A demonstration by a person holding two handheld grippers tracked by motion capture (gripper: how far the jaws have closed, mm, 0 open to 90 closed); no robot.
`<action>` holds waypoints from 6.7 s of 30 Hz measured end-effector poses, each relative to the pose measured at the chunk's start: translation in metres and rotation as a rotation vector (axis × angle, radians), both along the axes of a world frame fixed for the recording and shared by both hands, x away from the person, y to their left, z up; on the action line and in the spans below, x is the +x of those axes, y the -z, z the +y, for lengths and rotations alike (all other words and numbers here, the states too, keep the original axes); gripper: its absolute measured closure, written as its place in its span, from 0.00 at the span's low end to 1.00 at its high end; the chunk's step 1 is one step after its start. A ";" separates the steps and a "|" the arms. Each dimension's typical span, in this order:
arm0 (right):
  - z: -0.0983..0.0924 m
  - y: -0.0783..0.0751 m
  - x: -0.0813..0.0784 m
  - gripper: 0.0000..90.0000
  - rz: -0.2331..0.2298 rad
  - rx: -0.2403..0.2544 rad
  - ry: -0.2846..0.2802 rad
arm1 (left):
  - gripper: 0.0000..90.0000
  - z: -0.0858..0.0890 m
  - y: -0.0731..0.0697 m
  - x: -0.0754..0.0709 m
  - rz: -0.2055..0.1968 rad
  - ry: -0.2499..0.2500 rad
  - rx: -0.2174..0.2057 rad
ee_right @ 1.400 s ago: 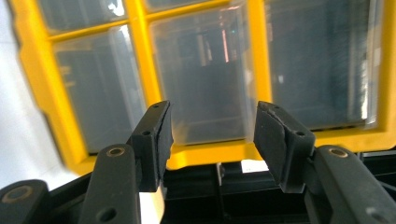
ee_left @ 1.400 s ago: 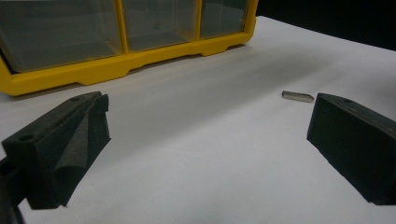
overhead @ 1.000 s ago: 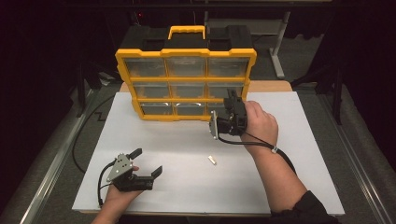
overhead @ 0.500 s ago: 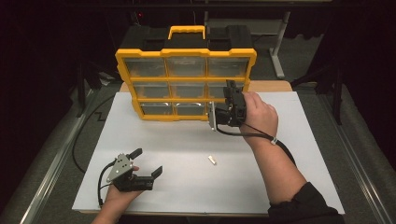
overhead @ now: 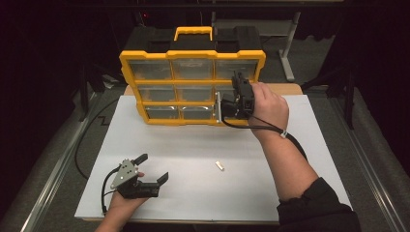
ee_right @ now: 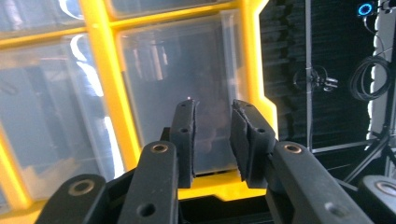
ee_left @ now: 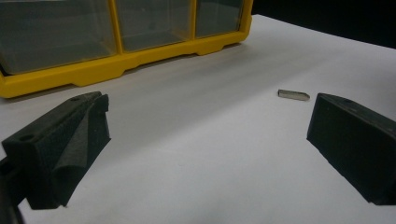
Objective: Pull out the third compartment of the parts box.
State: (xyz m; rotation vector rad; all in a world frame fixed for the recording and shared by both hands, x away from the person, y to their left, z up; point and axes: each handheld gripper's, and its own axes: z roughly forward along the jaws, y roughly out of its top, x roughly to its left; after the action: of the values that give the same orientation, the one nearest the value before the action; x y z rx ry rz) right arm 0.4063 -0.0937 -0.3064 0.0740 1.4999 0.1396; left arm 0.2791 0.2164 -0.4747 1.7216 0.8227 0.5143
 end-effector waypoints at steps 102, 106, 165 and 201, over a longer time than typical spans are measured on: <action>0.000 -0.036 0.010 0.74 0.145 -0.126 0.110 | 0.00 0.002 -0.001 0.000 0.004 -0.003 -0.010; -0.001 -0.035 0.007 0.87 0.117 -0.141 0.120 | 0.00 0.003 -0.001 0.000 0.005 -0.001 -0.008; -0.008 -0.015 -0.071 0.88 0.017 -0.153 0.046 | 0.00 0.002 -0.001 -0.003 -0.002 0.025 -0.021; -0.008 -0.015 -0.069 0.74 -0.005 -0.144 0.032 | 0.00 0.002 -0.001 -0.003 0.000 0.028 -0.018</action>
State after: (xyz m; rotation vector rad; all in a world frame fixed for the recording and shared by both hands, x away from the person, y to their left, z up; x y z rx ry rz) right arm 0.3370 -0.1019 -0.2910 -0.0186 1.4986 0.0060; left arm 0.2764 0.2180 -0.4733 1.7141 0.8006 0.4863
